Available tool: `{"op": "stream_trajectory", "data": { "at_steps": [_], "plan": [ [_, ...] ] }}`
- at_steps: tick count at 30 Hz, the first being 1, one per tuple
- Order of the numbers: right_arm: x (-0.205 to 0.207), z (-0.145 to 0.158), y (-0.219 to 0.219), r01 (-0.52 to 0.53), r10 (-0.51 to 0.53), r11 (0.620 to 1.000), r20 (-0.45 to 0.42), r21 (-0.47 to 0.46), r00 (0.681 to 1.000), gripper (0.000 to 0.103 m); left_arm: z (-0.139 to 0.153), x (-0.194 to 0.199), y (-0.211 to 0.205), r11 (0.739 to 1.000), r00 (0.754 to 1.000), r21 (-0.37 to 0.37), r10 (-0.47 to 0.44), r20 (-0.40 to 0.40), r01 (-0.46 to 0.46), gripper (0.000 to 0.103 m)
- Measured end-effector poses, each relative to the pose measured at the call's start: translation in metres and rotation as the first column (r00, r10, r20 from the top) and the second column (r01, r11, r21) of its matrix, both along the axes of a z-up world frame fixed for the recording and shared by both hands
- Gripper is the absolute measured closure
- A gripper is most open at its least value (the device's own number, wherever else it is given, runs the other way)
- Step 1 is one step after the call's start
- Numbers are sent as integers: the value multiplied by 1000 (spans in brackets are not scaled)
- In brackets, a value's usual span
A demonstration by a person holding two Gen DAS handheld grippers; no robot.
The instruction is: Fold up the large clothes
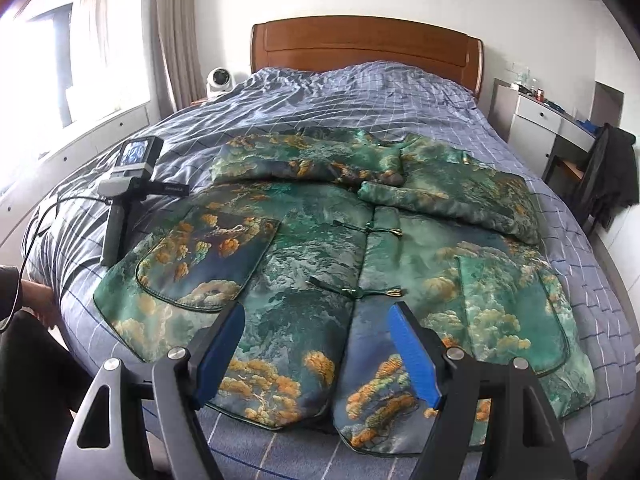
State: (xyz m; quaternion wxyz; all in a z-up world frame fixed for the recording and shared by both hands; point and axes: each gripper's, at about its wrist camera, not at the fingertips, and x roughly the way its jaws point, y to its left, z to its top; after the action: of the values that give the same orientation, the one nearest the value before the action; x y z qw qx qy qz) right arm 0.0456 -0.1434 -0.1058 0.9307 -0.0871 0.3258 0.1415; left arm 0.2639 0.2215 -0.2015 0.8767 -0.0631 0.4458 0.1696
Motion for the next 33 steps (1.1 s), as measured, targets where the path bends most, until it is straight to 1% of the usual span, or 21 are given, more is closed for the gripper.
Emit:
{"op": "stream_trajectory", "data": {
  "at_steps": [3,5,9,12,16,18,29,33],
  "plan": [
    [-8,2,-13,29,-29,999,24,20,999,27,0,-1,1,1000,1000,-1,0,0,0,0],
    [-11,-1,-23,52,-52,998,15,34,999,27,0,-1,1,1000,1000,-1,0,0,0,0],
    [-7,-11,-41,107,-104,990,-30,95,994,27,0,-1,1,1000,1000,-1,0,1,0,0],
    [-7,-6,-43,117,-116,987,-17,111,993,27,0,-1,1,1000,1000,-2,0,1,0,0],
    [-17,5,-44,101,-105,990,38,95,994,27,0,-1,1,1000,1000,-1,0,0,0,0],
    [-21,5,-43,98,-102,992,43,78,994,27,0,-1,1,1000,1000,1,0,0,0,0],
    [-15,-6,-44,121,-121,991,-3,59,993,27,2,-2,4,1000,1000,-9,2,-3,-2,0],
    [-14,-4,-41,117,-118,992,4,56,993,27,5,0,7,999,998,-47,6,-59,-8,0]
  ]
}}
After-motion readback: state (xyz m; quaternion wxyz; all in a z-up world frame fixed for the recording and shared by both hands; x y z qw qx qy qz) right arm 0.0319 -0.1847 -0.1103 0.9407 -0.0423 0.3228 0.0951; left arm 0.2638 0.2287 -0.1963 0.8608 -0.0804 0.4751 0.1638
